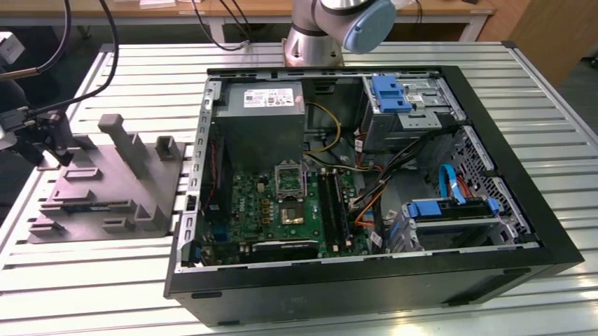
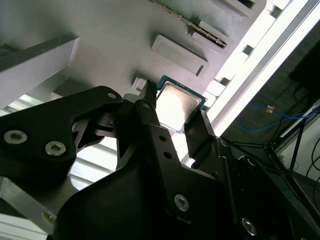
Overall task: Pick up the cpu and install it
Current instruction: 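Pick up the cpu and move it towards the insertion slot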
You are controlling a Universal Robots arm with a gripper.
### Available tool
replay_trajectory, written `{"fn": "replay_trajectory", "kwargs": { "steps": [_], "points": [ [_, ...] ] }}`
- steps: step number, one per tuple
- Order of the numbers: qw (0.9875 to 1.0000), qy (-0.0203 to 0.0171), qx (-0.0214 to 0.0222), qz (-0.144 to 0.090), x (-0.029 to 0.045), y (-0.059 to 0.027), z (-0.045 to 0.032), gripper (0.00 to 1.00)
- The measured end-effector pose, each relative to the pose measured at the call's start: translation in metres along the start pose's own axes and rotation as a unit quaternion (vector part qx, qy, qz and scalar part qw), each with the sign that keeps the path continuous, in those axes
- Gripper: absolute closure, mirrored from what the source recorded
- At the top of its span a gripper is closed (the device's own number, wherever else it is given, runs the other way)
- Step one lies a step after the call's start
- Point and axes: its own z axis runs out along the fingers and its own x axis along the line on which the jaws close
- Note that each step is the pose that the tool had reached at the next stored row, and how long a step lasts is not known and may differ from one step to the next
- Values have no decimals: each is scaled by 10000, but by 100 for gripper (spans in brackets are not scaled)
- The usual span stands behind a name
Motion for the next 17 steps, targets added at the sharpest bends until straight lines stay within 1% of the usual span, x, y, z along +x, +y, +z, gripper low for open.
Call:
{"fn": "replay_trajectory", "kwargs": {
  "steps": [17],
  "points": [
    [10000,0,0,0,-2,4,-109,53]
  ]
}}
